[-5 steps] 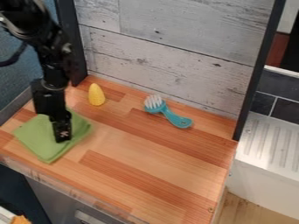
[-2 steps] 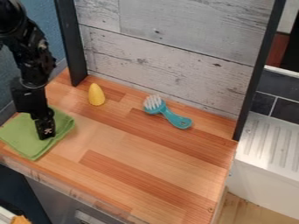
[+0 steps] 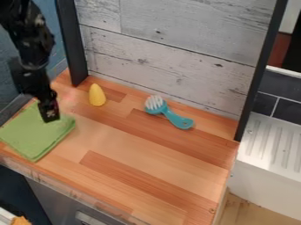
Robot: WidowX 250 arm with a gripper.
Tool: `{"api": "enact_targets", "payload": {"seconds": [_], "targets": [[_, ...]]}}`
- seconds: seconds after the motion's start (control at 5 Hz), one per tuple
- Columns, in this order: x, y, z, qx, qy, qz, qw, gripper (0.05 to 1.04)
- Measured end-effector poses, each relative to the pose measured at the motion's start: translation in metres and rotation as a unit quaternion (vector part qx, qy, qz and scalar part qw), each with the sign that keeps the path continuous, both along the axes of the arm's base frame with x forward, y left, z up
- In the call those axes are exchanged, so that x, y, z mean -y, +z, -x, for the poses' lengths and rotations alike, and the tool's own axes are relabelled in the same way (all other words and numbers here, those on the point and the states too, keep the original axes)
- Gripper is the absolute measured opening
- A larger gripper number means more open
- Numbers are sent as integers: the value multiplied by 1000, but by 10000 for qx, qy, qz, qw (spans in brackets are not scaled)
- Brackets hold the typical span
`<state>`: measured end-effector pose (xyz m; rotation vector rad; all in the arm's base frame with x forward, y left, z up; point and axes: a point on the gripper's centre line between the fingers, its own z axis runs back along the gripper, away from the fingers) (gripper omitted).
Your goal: Move green cloth from left to right
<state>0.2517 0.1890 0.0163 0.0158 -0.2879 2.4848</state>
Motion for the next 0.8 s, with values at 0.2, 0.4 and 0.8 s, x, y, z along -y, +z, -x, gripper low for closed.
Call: {"api": "enact_targets", "payload": {"seconds": [0.2,0.4,0.8], "targets": [[2,25,-8,396,-104,-87,9991,999],[2,25,-8,387,-120,-81,9991,999],[2,25,-8,387,-121,-80,9991,999]]}}
